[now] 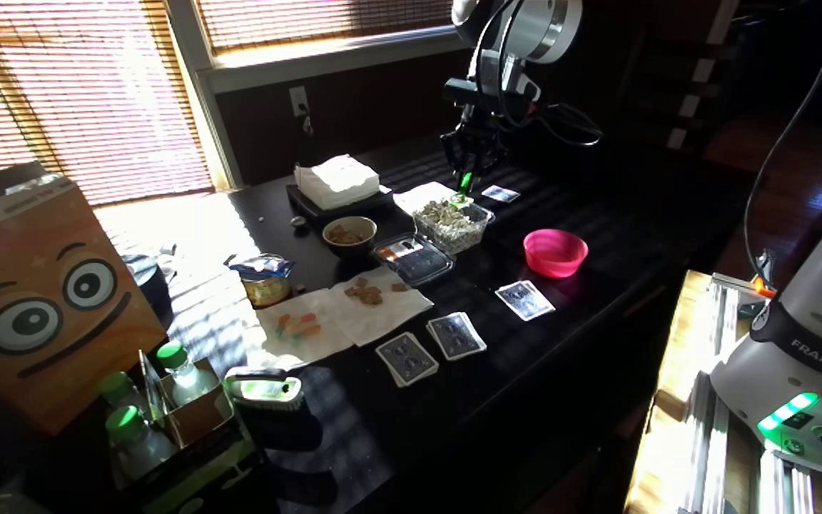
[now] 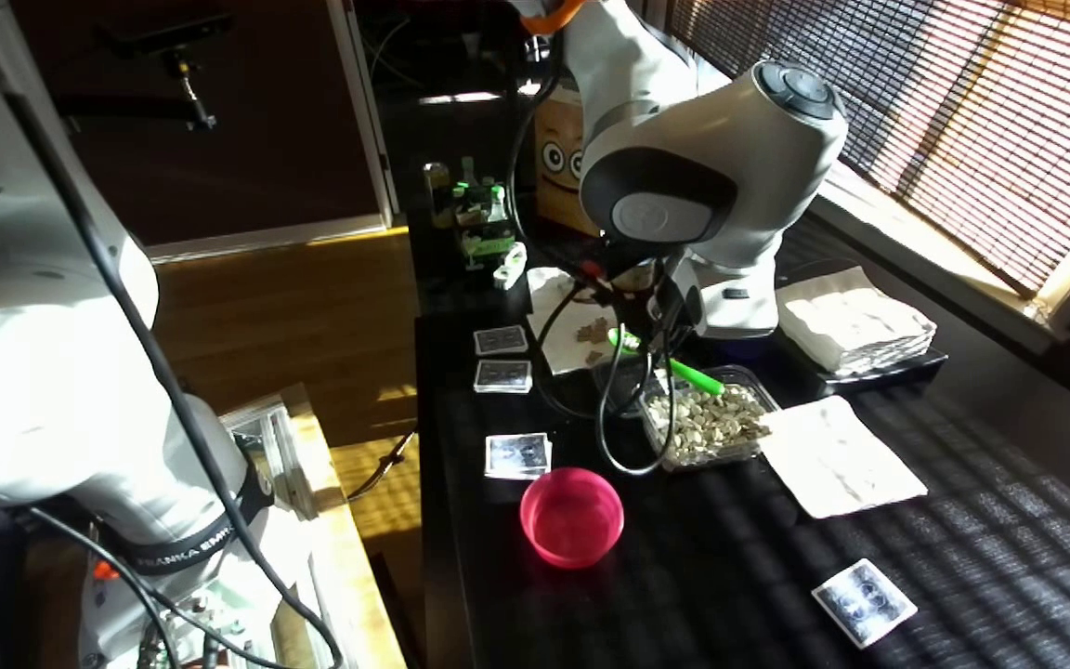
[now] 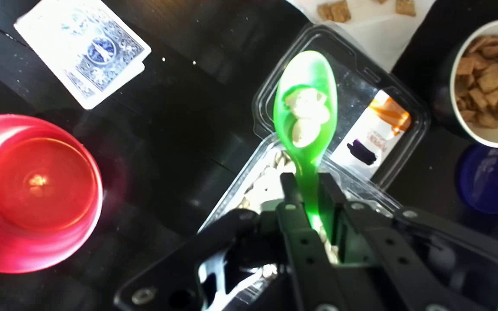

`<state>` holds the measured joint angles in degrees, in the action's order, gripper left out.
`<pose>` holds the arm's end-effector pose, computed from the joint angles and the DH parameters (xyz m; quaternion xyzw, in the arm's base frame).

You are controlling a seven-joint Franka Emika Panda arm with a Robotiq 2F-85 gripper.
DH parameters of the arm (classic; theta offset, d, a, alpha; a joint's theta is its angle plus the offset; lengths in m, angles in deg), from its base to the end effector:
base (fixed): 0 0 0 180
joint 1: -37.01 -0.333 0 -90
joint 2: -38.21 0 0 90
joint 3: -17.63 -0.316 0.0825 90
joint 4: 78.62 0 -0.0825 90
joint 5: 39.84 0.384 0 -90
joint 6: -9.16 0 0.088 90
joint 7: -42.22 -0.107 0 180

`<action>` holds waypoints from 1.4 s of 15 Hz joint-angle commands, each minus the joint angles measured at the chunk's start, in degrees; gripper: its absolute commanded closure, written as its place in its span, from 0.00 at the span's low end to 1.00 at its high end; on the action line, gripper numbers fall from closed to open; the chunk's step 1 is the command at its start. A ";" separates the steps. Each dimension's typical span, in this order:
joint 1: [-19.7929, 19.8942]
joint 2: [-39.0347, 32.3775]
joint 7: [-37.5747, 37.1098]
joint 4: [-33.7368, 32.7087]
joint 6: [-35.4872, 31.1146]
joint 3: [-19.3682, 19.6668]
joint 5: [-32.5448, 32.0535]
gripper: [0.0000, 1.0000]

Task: Put some of the contents in the bowl on the green spoon

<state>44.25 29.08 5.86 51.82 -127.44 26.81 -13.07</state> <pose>0.5063 -0.1449 0.2833 -0.7968 0.5867 0.0465 0.1365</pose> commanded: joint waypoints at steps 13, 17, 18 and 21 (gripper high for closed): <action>-3.78 -9.22 1.59 2.31 -41.77 -0.09 -1.44 0.96; -10.08 -10.63 1.04 7.20 -53.73 5.59 -2.31 0.96; -11.47 -10.98 1.81 8.09 -56.05 6.69 -1.48 0.96; -13.56 -11.12 3.13 10.22 -61.37 7.47 -0.55 0.96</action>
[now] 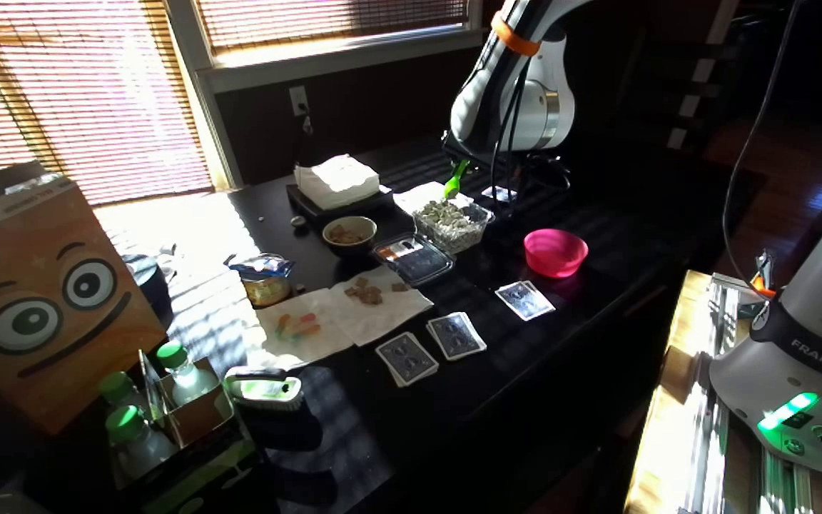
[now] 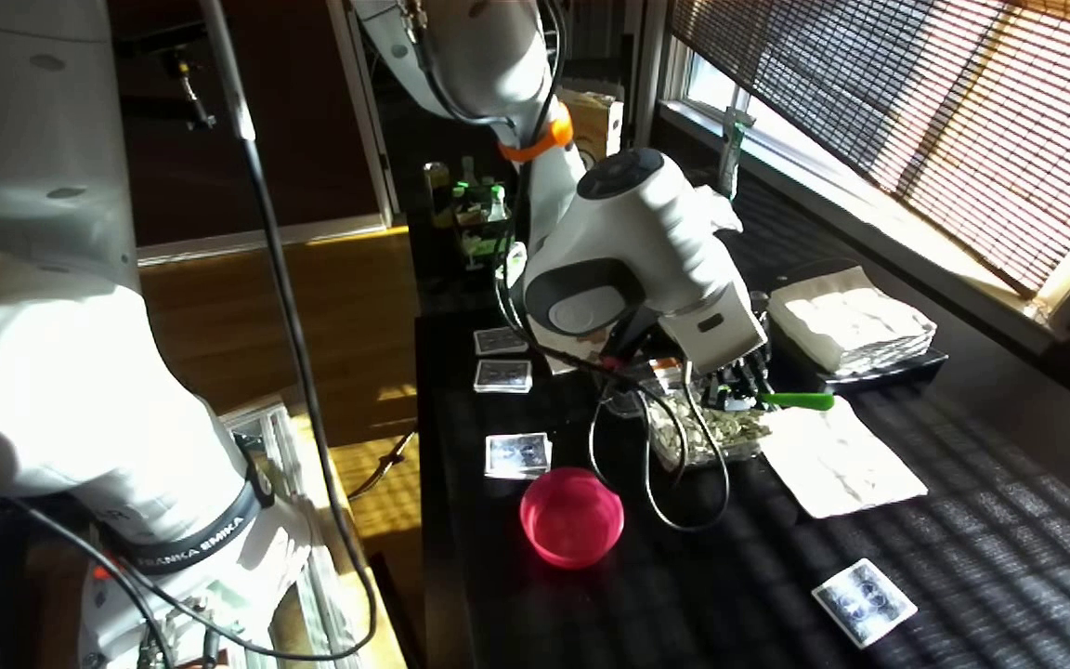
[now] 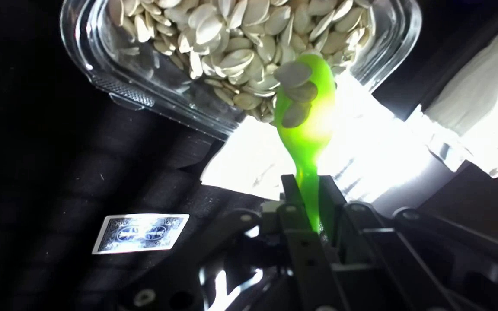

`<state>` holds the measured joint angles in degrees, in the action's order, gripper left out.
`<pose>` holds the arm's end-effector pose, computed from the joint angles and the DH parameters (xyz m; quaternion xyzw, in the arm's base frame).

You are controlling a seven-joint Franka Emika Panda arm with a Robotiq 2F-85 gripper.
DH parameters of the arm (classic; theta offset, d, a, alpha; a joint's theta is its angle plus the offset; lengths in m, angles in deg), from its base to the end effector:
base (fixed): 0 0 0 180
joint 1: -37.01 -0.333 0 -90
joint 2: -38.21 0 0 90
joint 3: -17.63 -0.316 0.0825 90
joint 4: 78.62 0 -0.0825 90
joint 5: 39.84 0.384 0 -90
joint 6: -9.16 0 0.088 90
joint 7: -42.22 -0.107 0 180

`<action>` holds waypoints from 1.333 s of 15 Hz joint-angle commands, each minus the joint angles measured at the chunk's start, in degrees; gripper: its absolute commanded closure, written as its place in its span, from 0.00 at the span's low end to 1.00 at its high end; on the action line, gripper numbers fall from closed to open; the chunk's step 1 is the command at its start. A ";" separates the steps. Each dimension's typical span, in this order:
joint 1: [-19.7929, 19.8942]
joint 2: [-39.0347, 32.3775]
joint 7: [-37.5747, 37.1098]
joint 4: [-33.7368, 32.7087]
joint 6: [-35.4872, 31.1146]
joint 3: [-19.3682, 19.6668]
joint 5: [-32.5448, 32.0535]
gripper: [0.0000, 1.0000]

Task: Put some of the contents in the bowl on the green spoon

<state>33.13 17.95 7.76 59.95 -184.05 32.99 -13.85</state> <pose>0.5069 -0.1525 0.2409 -0.7775 0.5502 -0.3021 0.0376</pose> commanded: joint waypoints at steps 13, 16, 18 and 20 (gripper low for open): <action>-1.01 -0.95 10.16 6.10 -24.89 -5.50 6.32 0.96; 0.56 -0.84 10.83 6.50 -27.46 -7.73 6.36 0.96; 1.20 -1.03 11.12 6.67 -29.26 -8.56 6.39 0.96; 1.58 -1.31 11.58 6.84 -31.14 -9.12 6.66 0.96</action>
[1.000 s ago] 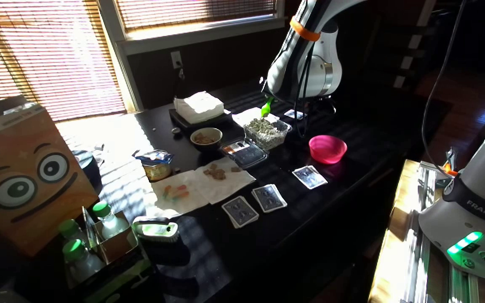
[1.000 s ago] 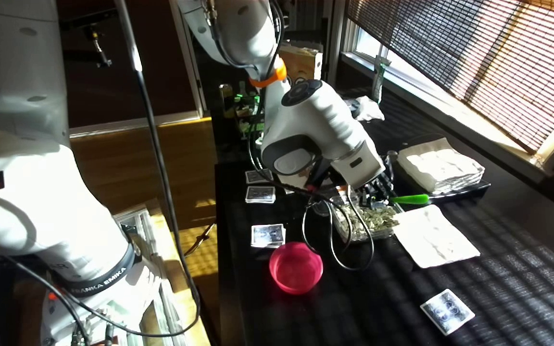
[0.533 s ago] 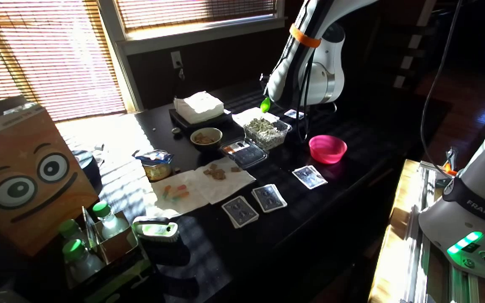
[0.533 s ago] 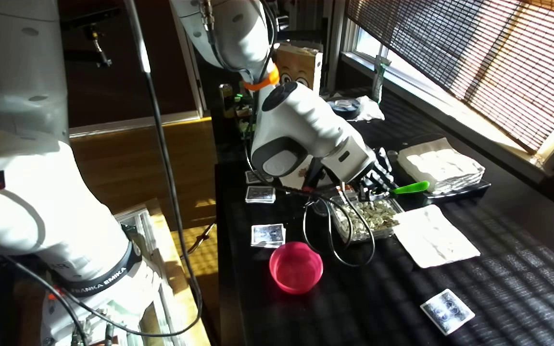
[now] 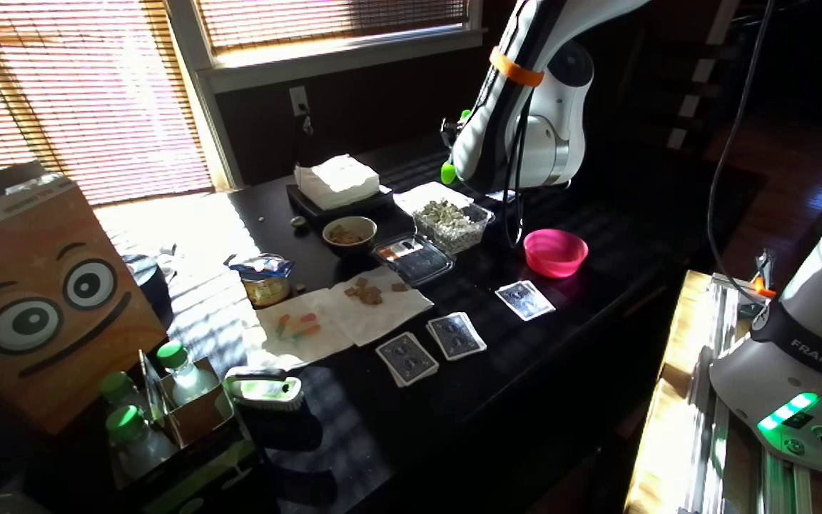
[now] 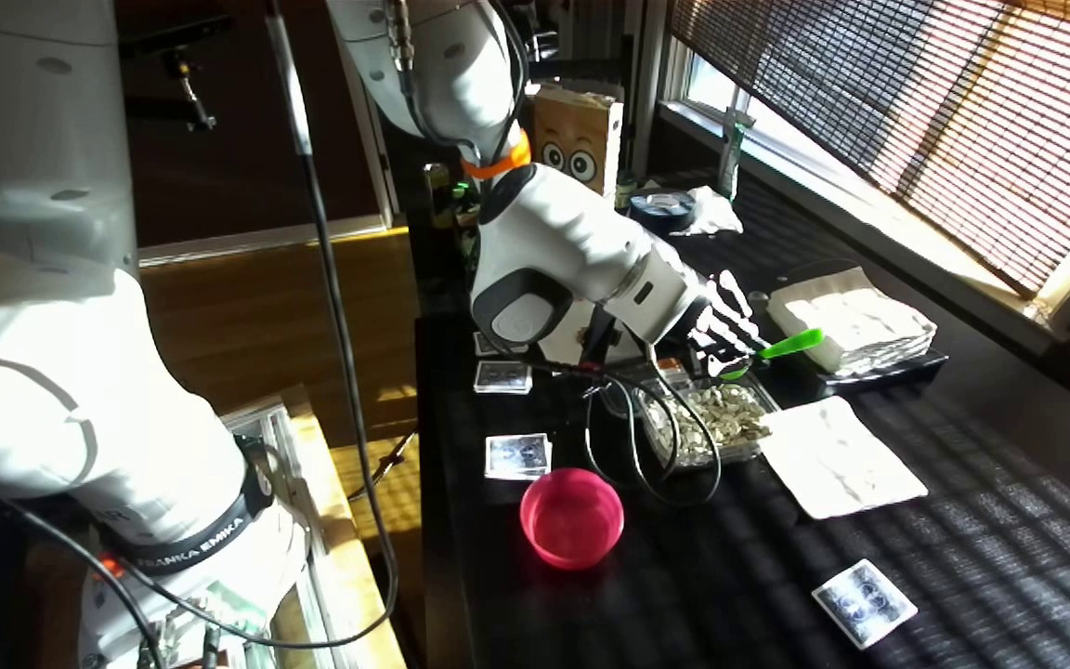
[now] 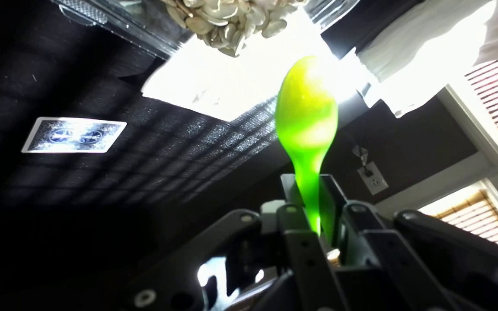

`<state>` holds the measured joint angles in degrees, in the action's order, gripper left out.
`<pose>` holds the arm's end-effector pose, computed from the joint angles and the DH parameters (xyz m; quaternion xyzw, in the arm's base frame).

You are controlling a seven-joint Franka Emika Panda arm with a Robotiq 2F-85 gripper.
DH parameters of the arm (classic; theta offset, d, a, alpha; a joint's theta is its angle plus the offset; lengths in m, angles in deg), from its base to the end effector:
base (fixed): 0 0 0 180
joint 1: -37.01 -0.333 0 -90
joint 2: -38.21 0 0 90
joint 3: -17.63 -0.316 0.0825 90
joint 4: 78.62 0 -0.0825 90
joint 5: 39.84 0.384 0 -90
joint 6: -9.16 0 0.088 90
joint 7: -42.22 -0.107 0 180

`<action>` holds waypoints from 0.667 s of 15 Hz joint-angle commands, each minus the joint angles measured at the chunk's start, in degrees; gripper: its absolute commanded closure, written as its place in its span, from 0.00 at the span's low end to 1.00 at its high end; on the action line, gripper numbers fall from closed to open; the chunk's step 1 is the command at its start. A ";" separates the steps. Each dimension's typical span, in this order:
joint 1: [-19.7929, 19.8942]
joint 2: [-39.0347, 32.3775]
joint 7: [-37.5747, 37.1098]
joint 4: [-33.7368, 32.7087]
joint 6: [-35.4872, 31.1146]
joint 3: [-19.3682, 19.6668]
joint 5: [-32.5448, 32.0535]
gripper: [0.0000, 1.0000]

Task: Put some of the contents in the bowl on the green spoon

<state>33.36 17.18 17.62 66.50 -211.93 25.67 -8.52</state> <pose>0.4754 -0.1072 0.2563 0.7639 -0.4528 0.4599 0.0018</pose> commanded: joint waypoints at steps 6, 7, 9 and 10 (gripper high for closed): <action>3.63 1.68 0.78 1.55 -0.03 -3.86 -0.11 0.96; 4.12 3.20 1.03 2.41 2.37 -4.06 -0.14 0.96; 5.10 6.47 0.79 3.91 6.83 -4.63 -1.01 0.96; 5.62 8.89 0.50 4.89 10.52 -4.94 -1.36 0.96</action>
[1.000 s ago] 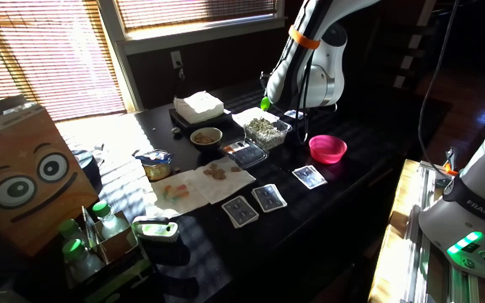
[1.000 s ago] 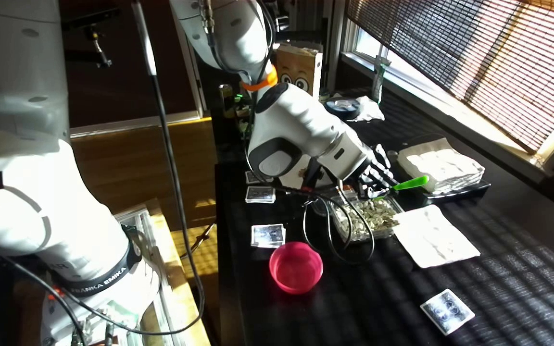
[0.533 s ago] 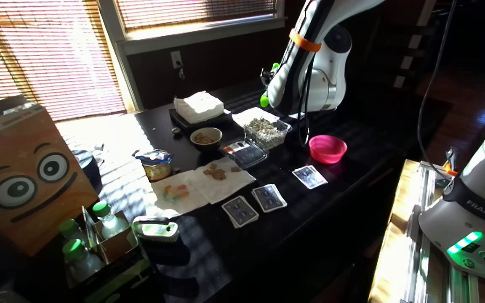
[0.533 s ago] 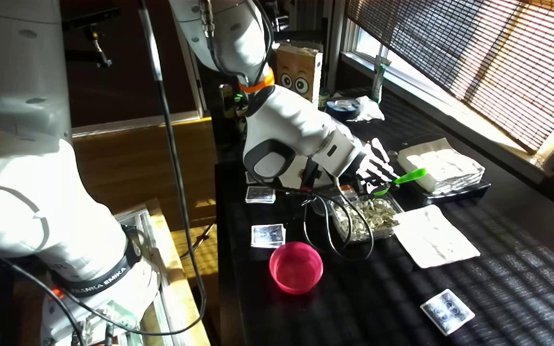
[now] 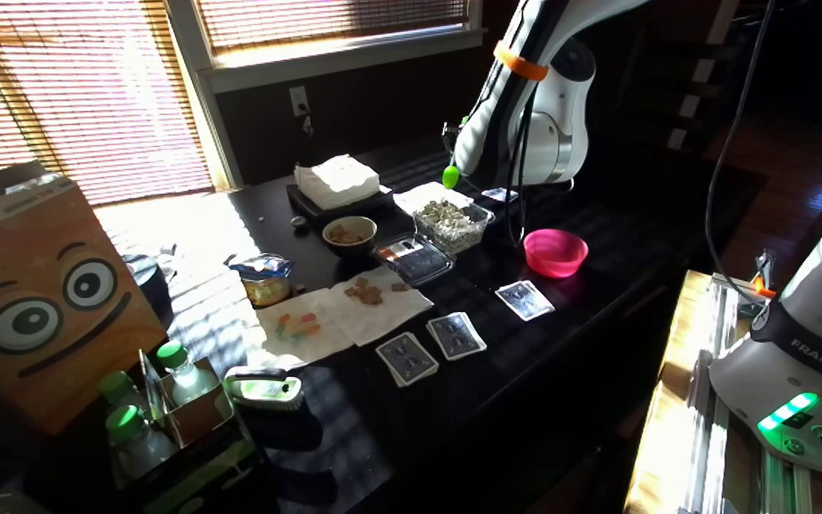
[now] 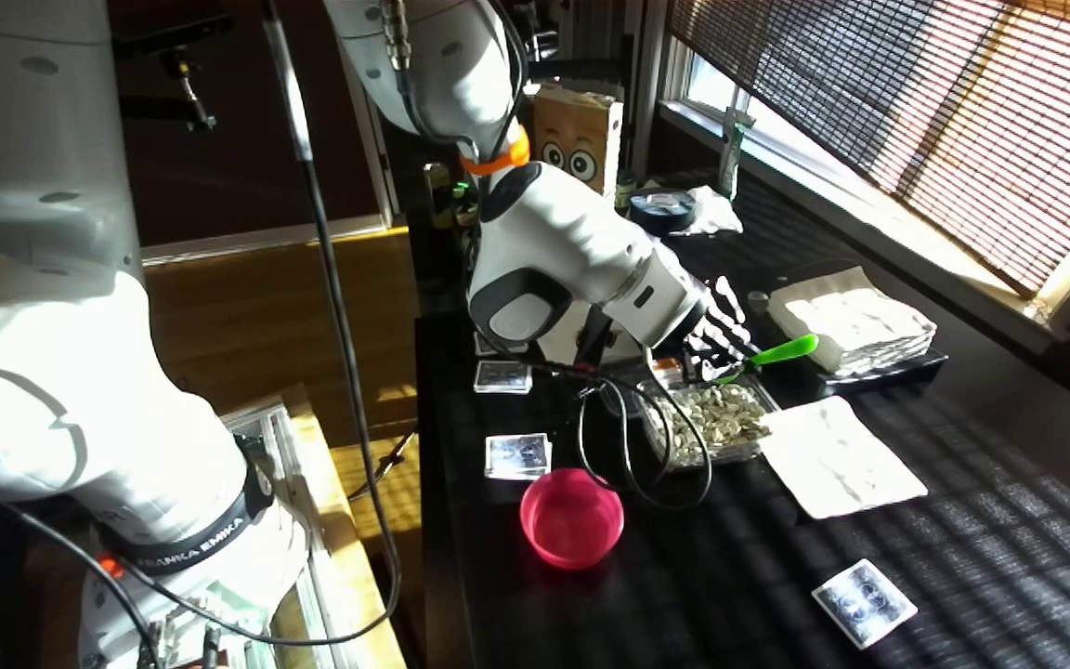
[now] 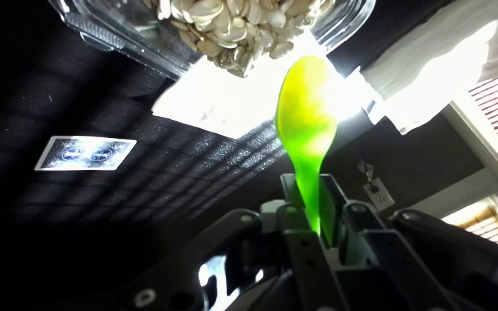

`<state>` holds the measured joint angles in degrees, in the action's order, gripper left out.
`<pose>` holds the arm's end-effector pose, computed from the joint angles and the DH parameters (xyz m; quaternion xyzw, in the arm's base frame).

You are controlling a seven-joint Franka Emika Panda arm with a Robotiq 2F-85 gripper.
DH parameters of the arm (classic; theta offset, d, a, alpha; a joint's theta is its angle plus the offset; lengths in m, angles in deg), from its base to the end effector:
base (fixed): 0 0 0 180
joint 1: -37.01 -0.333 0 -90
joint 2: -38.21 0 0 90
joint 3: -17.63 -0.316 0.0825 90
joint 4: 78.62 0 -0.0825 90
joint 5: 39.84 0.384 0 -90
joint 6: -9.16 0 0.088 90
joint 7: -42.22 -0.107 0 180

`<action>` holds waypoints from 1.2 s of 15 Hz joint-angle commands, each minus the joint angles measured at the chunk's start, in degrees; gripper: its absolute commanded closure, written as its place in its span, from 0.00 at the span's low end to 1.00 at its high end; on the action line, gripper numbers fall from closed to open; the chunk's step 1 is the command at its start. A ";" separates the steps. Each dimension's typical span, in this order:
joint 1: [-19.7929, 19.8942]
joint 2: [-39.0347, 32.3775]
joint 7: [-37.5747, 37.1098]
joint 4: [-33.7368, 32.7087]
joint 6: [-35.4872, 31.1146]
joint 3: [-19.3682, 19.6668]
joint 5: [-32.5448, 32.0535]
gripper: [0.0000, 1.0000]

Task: Put some of the contents in the bowl on the green spoon

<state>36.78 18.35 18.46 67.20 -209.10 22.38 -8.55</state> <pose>0.4727 -0.1078 0.2531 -0.7743 0.4587 -0.4359 0.0061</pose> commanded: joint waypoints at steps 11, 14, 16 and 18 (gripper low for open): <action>3.43 20.31 -3.43 4.85 52.15 2.40 -4.31 0.96; 3.98 21.48 -3.32 3.62 60.62 1.41 -2.43 0.96; 3.69 21.89 -4.56 3.09 64.44 0.94 -1.92 0.96; 3.38 21.83 -8.87 2.89 66.56 0.34 -1.37 0.96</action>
<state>40.07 38.92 14.77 70.40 -146.49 23.88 -10.78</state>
